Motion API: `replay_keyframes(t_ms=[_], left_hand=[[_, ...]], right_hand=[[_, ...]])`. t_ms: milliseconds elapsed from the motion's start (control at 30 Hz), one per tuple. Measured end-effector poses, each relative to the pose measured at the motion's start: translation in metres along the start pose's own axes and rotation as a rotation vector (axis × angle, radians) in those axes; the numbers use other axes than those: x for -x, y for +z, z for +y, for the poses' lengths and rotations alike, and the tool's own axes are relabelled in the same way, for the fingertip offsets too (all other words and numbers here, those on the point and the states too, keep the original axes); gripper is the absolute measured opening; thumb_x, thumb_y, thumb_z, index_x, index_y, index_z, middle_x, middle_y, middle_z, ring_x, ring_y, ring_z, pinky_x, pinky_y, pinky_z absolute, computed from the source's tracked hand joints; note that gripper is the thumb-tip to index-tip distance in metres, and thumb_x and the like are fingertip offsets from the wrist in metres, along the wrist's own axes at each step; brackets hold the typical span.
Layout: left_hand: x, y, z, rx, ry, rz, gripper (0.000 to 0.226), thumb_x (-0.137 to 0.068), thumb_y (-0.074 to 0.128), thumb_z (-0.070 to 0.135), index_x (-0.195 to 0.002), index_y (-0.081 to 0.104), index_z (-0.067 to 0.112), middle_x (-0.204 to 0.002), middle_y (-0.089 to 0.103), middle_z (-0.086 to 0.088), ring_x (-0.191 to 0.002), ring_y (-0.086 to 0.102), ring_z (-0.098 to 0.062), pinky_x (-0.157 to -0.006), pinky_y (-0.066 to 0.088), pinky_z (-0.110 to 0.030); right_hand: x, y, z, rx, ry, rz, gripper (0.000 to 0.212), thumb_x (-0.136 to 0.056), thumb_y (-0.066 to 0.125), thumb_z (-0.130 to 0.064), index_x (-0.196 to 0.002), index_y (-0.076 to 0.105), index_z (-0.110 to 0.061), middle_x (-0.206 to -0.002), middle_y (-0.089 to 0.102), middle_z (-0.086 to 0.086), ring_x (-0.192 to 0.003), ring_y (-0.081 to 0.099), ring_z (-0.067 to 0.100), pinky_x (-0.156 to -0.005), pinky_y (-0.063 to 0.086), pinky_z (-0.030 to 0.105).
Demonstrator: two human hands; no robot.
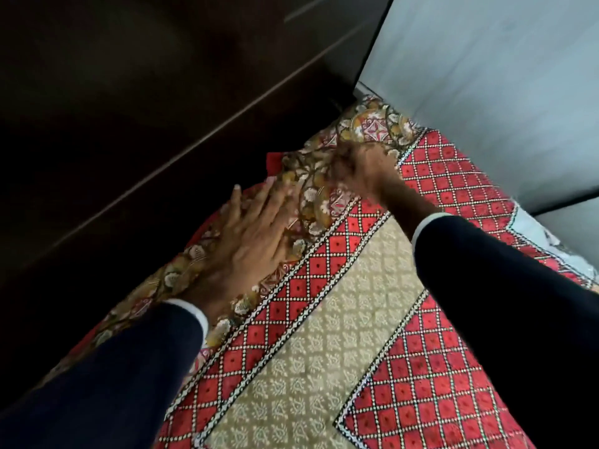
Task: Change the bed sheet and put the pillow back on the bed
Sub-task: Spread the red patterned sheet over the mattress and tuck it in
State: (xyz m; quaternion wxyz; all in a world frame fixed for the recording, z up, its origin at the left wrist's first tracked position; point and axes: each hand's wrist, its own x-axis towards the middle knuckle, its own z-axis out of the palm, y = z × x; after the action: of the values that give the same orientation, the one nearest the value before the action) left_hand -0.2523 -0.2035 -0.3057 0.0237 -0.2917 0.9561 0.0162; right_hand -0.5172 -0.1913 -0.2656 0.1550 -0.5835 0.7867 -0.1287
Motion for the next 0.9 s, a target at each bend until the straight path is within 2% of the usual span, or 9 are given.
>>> replay_keyframes(t_ms=[33,100,167,233,367,533,667,767,900], left_hand=[[-0.010,0.003,0.007,-0.001,0.017,-0.015,0.076,-0.097,0.040,0.044,-0.161,0.009,0.016,-0.169,-0.004,-0.009,-0.155,-0.005,-0.029,-0.119,0.011,-0.064],[-0.020,0.013,0.020,0.044,0.034,-0.050,0.078,-0.096,0.047,0.039,-0.161,0.010,0.017,-0.169,-0.004,-0.008,-0.155,-0.006,-0.028,-0.120,0.009,-0.062],[-0.020,0.023,0.026,0.106,0.017,-0.032,0.074,-0.096,0.042,0.036,-0.161,0.011,0.017,-0.169,-0.004,-0.007,-0.156,-0.004,-0.025,-0.121,0.010,-0.060],[-0.018,0.027,0.026,0.114,0.016,0.004,0.068,-0.098,0.030,0.036,-0.161,0.011,0.017,-0.169,-0.003,-0.007,-0.156,-0.003,-0.025,-0.121,0.011,-0.060],[-0.021,0.032,0.025,0.118,0.027,0.034,0.065,-0.102,0.024,0.038,-0.161,0.007,0.017,-0.169,-0.005,-0.009,-0.156,-0.003,-0.026,-0.120,0.012,-0.061],[-0.026,0.033,0.025,0.124,0.024,0.022,0.067,-0.102,0.028,0.037,-0.161,0.004,0.018,-0.169,-0.005,-0.010,-0.156,-0.002,-0.028,-0.119,0.014,-0.063],[-0.026,0.038,0.021,0.167,0.028,0.028,0.068,-0.098,0.033,0.034,-0.161,0.012,0.019,-0.169,0.001,-0.009,-0.156,0.003,-0.027,-0.119,0.014,-0.063],[-0.027,0.040,0.021,0.188,0.030,0.036,0.070,-0.095,0.038,0.031,-0.161,0.015,0.019,-0.169,0.004,-0.007,-0.156,0.005,-0.026,-0.120,0.013,-0.063],[-0.027,0.041,0.022,0.197,0.035,0.045,0.072,-0.093,0.042,0.028,-0.160,0.017,0.019,-0.169,0.006,-0.007,-0.156,0.006,-0.027,-0.119,0.015,-0.064]], right_hand=[[-0.004,-0.001,0.006,-0.154,0.082,-0.092,0.031,-0.104,0.042,-0.041,-0.097,0.062,-0.019,-0.083,0.069,-0.003,-0.070,0.067,0.018,-0.077,0.059,0.041],[-0.018,-0.003,0.023,-0.297,0.243,-0.014,0.035,-0.103,0.043,-0.047,-0.105,0.060,-0.016,-0.091,0.071,0.006,-0.076,0.070,0.023,-0.078,0.060,0.044],[-0.036,-0.011,0.043,-0.181,0.392,0.166,0.041,-0.100,0.051,-0.045,-0.122,0.053,-0.011,-0.111,0.069,0.010,-0.096,0.067,0.028,-0.083,0.053,0.037],[-0.052,-0.014,0.054,-0.064,0.465,0.134,0.057,-0.097,0.054,-0.053,-0.134,0.046,-0.010,-0.114,0.067,0.011,-0.100,0.064,0.029,-0.081,0.049,0.036],[-0.075,-0.006,0.061,0.248,0.360,0.021,0.038,-0.103,0.045,-0.043,-0.127,0.053,-0.015,-0.096,0.063,0.009,-0.080,0.058,0.027,-0.069,0.044,0.036],[-0.073,0.002,0.070,0.242,0.229,0.059,0.024,-0.107,0.044,-0.033,-0.121,0.054,-0.016,-0.066,0.049,-0.004,-0.050,0.042,0.009,-0.051,0.035,0.022],[-0.076,-0.030,0.079,0.252,0.021,-0.005,0.022,-0.103,0.047,-0.030,-0.115,0.055,-0.013,-0.069,0.051,-0.003,-0.060,0.058,0.023,-0.053,0.032,0.022],[-0.098,-0.068,0.091,0.364,-0.084,0.021,0.027,-0.097,0.050,-0.030,-0.112,0.061,-0.010,-0.081,0.063,0.016,-0.082,0.066,0.040,-0.061,0.039,0.029],[-0.139,-0.087,0.122,0.253,0.430,0.314,0.030,-0.093,0.048,-0.026,-0.111,0.059,-0.005,-0.111,0.066,0.028,-0.105,0.063,0.045,-0.081,0.049,0.045]])
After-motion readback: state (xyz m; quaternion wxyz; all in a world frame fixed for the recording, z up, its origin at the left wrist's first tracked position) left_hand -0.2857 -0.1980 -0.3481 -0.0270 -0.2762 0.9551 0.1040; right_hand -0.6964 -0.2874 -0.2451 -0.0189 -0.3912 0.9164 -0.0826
